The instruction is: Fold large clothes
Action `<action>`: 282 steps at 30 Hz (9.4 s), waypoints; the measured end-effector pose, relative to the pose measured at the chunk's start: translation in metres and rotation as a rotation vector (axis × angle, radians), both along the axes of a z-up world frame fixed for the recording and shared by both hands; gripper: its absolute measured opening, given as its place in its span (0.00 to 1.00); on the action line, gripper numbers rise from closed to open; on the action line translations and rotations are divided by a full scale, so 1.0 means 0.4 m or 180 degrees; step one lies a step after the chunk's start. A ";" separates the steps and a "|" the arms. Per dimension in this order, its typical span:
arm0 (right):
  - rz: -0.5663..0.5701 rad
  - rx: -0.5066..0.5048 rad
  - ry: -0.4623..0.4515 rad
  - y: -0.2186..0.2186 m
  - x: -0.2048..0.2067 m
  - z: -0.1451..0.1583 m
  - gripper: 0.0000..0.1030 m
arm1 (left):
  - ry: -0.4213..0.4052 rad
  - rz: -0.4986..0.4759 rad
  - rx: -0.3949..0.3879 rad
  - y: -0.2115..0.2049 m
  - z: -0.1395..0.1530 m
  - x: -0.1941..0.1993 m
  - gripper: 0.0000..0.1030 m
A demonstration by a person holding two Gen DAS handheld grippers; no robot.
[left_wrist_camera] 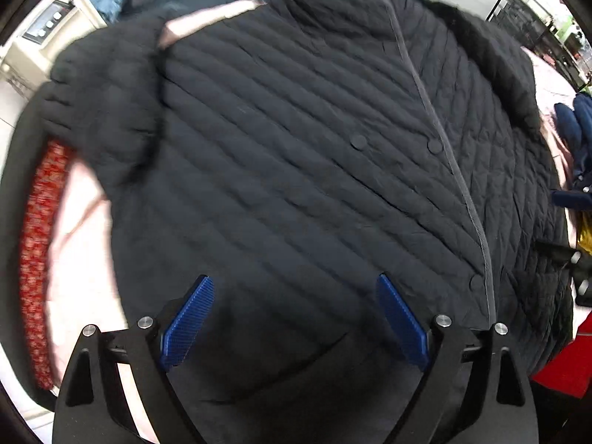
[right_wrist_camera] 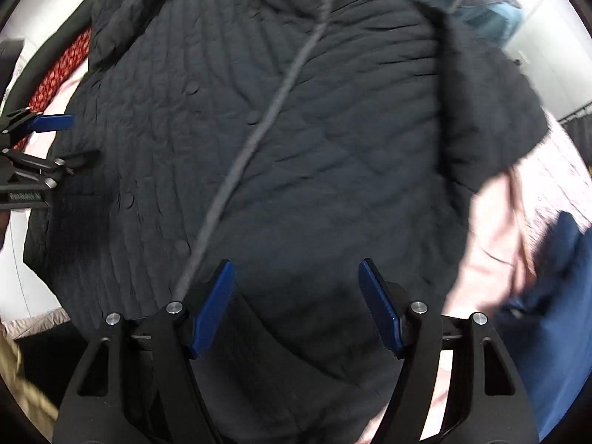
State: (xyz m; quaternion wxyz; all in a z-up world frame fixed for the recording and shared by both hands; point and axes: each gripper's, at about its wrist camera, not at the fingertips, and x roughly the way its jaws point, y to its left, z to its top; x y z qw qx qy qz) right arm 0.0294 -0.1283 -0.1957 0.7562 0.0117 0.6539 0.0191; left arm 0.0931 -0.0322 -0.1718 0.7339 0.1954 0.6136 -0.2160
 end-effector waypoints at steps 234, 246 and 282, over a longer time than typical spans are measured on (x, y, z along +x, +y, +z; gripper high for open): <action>-0.0974 0.0276 -0.0274 -0.210 0.168 -0.002 0.95 | -0.0154 -0.0247 -0.0740 -0.015 0.267 0.191 0.05; -0.1160 0.0456 -0.0145 -0.241 0.118 -0.025 0.95 | -0.0478 -0.0518 -0.0175 -0.106 0.222 0.170 0.12; -0.1420 0.0997 -0.0197 -0.309 0.178 -0.056 0.94 | 0.0068 0.0722 -0.0663 0.309 0.211 0.011 0.94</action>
